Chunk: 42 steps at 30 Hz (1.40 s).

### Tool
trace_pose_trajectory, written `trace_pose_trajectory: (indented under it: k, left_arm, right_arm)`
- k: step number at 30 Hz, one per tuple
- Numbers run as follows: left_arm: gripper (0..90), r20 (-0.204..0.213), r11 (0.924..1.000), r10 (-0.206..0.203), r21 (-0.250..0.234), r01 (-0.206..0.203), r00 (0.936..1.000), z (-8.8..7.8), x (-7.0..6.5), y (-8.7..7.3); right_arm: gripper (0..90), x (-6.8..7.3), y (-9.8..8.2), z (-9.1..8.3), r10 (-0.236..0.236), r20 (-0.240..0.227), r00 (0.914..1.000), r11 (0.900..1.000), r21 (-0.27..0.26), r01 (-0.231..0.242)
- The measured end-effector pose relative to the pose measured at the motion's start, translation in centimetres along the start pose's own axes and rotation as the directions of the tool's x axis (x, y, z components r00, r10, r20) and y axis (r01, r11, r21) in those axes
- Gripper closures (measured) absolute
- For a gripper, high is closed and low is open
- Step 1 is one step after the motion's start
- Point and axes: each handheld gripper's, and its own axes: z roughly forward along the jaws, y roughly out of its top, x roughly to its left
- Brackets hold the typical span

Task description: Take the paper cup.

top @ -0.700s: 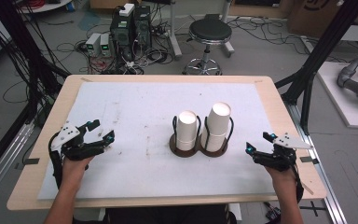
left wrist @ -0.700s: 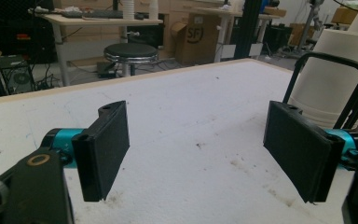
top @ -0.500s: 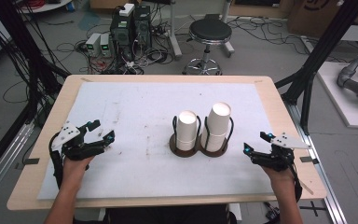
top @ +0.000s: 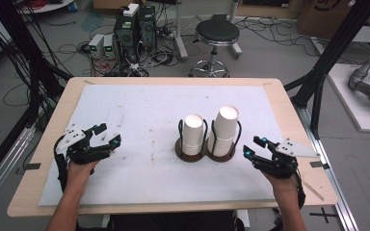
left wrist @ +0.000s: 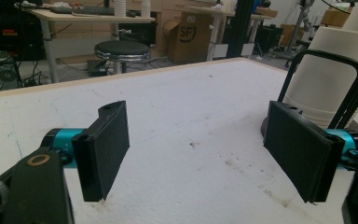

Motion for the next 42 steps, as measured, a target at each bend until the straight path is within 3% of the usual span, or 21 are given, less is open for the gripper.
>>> trace_pose_trajectory:
  k: [3,4,5,8,11,12,17,18,21,23,31,39,42]
  left_arm:
    - [22.4,0.003,1.0000,-0.001,-0.006,0.001,1.0000,0.0,-0.1,0.0]
    - [22.4,0.006,1.0000,-0.001,-0.006,0.001,1.0000,0.0,-0.1,-0.1]
    - [22.4,0.006,1.0000,-0.001,-0.006,0.001,1.0000,0.0,-0.1,-0.1]
    - [22.4,0.004,1.0000,-0.001,0.006,0.001,1.0000,0.1,0.0,-0.3]
    - [22.4,0.003,0.9999,-0.001,0.015,0.000,1.0000,0.3,-0.1,-0.3]
    - [22.4,0.005,0.9998,0.007,0.021,-0.007,1.0000,0.4,-0.3,-0.3]
    - [22.4,0.010,0.9996,0.011,0.026,-0.012,0.9999,0.7,-0.7,-0.2]
    - [22.4,0.011,0.9995,0.015,0.026,-0.016,0.9998,0.9,-0.9,0.0]
    - [22.4,0.022,0.9992,0.021,0.032,-0.022,0.9995,1.3,-1.2,0.5]
    - [22.4,0.035,0.9991,0.025,0.035,-0.026,0.9991,1.7,-1.5,0.9]
    - [22.4,0.108,0.9990,0.024,0.033,-0.028,0.9938,4.5,-3.1,3.5]
    - [22.4,0.207,0.9974,0.059,0.028,-0.066,0.9765,8.1,-5.8,5.8]
    - [22.4,0.219,0.9971,0.064,0.028,-0.071,0.9736,8.7,-6.3,6.1]
  right_arm:
    - [57.9,0.7,0.2,0.0,-0.010,-0.031,0.9995,1.000,-0.009,0.009]
    - [62.7,1.3,0.2,0.1,-0.018,-0.086,0.9962,1.000,-0.027,0.016]
    - [66.0,1.5,0.2,0.2,-0.024,-0.109,0.9938,0.999,-0.035,0.020]
    - [76.3,2.3,0.2,0.7,-0.060,-0.144,0.9877,0.998,-0.044,0.054]
    - [82.1,2.9,0.3,1.4,-0.083,-0.155,0.9845,0.996,-0.029,0.079]
    - [87.9,3.6,0.3,2.3,-0.099,-0.161,0.9819,0.995,-0.012,0.098]
    - [90.0,4.9,0.5,4.3,-0.113,-0.171,0.9789,0.993,0.012,0.116]
    - [90.0,5.8,0.6,5.5,-0.113,-0.180,0.9772,0.993,0.024,0.120]
    - [90.0,6.7,0.5,6.5,-0.129,-0.198,0.9716,0.990,0.031,0.138]
    - [90.0,7.4,0.5,7.0,-0.147,-0.181,0.9725,0.987,0.042,0.157]
    - [90.0,8.5,0.3,9.6,-0.135,-0.140,0.9809,0.983,0.106,0.151]
    - [90.0,9.5,-0.3,11.7,-0.102,-0.144,0.9842,0.978,0.169,0.126]
    - [90.0,9.8,-0.3,12.0,-0.097,-0.134,0.9861,0.977,0.174,0.120]
